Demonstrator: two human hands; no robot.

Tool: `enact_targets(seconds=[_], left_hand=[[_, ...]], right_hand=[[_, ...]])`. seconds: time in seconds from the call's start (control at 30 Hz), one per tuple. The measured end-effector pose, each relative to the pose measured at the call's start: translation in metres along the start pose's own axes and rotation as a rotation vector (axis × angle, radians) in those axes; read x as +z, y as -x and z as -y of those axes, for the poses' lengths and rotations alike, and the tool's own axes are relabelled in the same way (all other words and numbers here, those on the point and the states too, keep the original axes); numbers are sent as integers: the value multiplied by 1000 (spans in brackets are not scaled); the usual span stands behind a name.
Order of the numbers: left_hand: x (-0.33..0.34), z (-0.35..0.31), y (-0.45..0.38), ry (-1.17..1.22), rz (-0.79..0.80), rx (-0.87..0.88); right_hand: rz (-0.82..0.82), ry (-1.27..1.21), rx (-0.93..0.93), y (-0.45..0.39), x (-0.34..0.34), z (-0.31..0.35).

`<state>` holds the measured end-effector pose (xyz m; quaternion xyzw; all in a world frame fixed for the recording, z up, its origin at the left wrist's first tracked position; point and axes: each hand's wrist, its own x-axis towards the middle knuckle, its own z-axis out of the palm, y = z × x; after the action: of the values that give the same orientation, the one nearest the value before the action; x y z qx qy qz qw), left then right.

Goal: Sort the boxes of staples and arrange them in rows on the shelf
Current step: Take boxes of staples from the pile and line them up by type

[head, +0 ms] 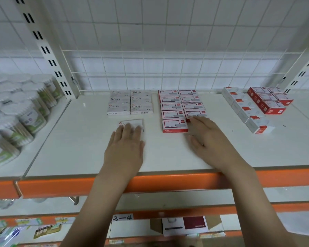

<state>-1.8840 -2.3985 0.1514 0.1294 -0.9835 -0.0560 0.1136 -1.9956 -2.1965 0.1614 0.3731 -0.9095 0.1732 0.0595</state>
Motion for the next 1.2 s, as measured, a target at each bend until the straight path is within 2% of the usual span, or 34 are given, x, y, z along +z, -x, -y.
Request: enact_targets(seconds=[0.1, 0.37, 0.8, 0.97, 1.07, 1.2], left_hand=[[-5, 9, -5, -52, 77, -40], [-5, 37, -23, -83, 137, -86], [-7, 43, -28, -84, 125, -32], [-11, 40, -27, -80, 145, -68], [-15, 29, -26, -114, 155, -116], [-23, -6, -27, -66, 66, -84]], right_hand=[[-11, 1, 19, 1, 1, 1], [13, -7, 80, 0, 1, 12], [6, 9, 98, -1, 4, 12], [-6, 50, 85, -3, 2, 6], [-58, 57, 137, 2, -5, 3], [-84, 80, 216, 15, -17, -8]])
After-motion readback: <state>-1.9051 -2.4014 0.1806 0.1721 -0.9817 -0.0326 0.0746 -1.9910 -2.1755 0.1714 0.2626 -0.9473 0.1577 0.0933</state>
